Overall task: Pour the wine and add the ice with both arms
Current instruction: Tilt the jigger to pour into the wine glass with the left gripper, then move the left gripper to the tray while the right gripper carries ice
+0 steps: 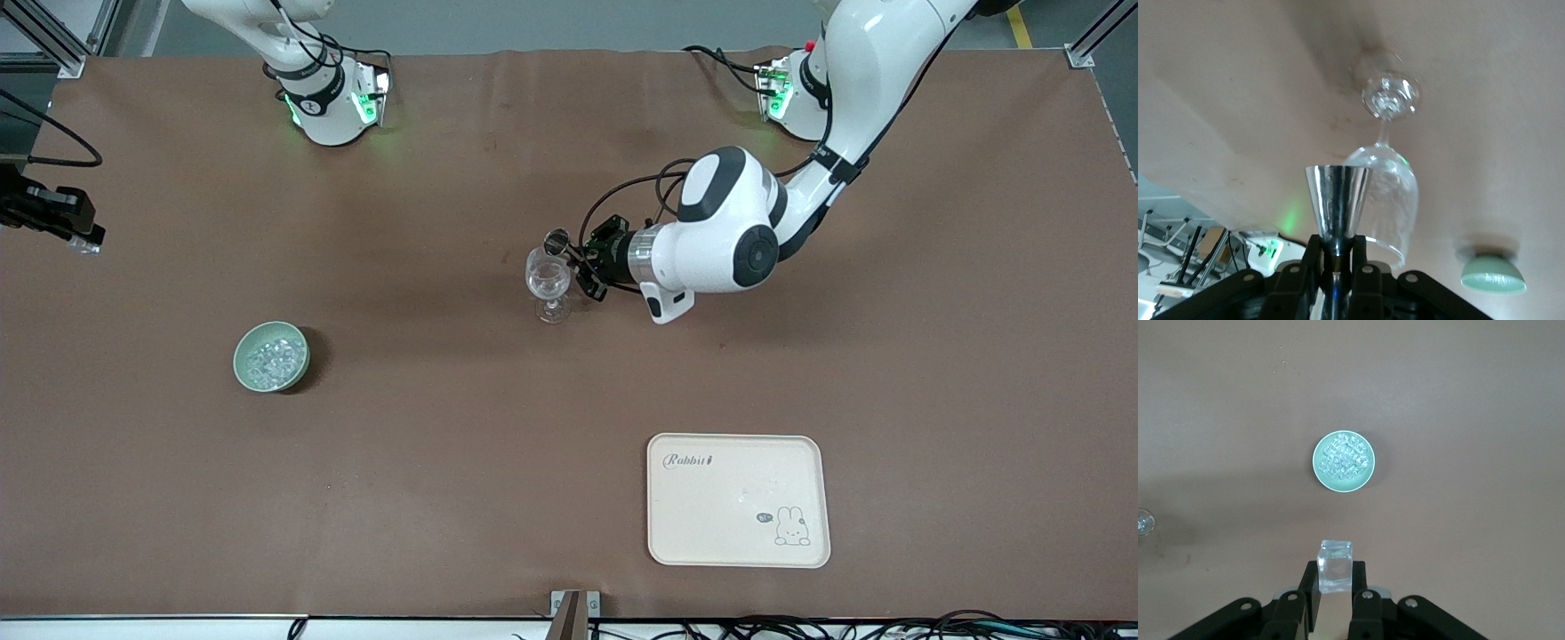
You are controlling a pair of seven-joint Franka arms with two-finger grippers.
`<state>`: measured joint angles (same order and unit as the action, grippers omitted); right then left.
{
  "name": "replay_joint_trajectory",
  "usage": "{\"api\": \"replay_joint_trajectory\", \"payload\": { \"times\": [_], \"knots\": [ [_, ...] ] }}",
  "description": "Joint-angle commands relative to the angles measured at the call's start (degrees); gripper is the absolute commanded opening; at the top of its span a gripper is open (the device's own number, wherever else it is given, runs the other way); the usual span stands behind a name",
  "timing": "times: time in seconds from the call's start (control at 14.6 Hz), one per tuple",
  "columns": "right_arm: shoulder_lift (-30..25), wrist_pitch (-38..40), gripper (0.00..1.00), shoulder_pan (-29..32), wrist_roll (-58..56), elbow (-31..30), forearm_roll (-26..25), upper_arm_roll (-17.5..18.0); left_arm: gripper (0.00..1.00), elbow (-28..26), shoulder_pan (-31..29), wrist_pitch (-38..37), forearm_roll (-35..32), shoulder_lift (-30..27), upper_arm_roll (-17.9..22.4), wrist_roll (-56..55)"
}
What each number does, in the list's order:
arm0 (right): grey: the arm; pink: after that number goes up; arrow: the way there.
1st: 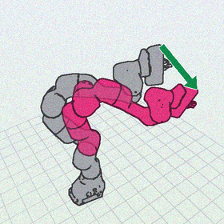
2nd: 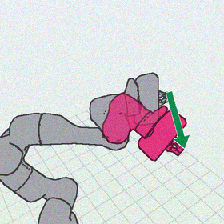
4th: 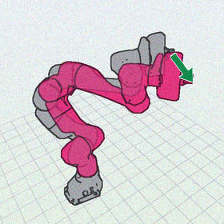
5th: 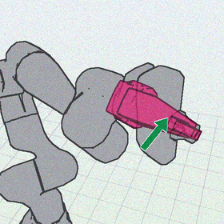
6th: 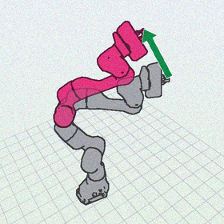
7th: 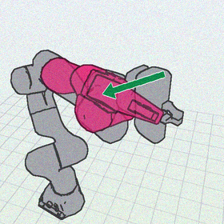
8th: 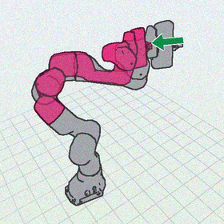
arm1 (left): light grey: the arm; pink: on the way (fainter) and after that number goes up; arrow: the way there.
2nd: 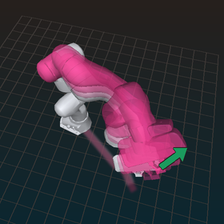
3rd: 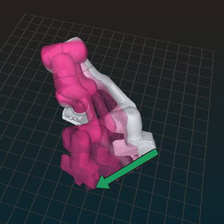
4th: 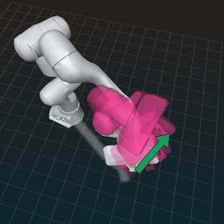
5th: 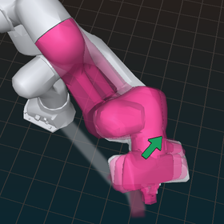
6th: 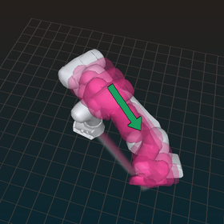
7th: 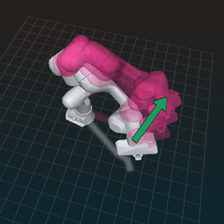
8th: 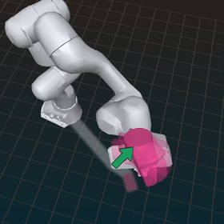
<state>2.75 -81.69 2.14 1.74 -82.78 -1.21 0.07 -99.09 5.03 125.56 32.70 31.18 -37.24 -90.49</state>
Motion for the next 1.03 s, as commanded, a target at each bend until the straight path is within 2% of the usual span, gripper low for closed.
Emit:
{"api": "replay_joint_trajectory", "payload": {
  "times": [0.0, 0.27, 0.48, 0.69, 0.96],
  "knots": [
    [-0.73, 0.57, 0.01, 0.24, -1.47, -0.19, -0.02, 0.11, 0.0, 2.41, -2.29, -1.72, 1.92, 1.26, -0.29, 2.77],
    [-0.82, 0.83, 0.01, -0.11, -0.95, -0.19, -0.02, 0.37, 0.01, 9.43, -7.03, -1.72, 6.75, 4.41, 0.06, 2.16],
    [-0.82, 1.71, 0.01, -2.3, 0.88, -0.1, -0.02, 0.9, 0.01, 14.17, -10.73, -1.72, 6.76, 8.62, 0.24, 2.59],
    [-0.56, 1.62, 0.0, -8.0, 12.01, 1.73, 0.07, 1.78, 0.01, 18.31, -12.23, -1.28, 6.94, 11.88, 3.13, 2.95],
    [-0.21, 0.93, 0.0, -21.79, 28.1, 1.92, 0.41, 1.69, 0.01, 20.96, -16.71, -1.19, 7.02, 17.07, 3.14, 8.98]
  ]
}}
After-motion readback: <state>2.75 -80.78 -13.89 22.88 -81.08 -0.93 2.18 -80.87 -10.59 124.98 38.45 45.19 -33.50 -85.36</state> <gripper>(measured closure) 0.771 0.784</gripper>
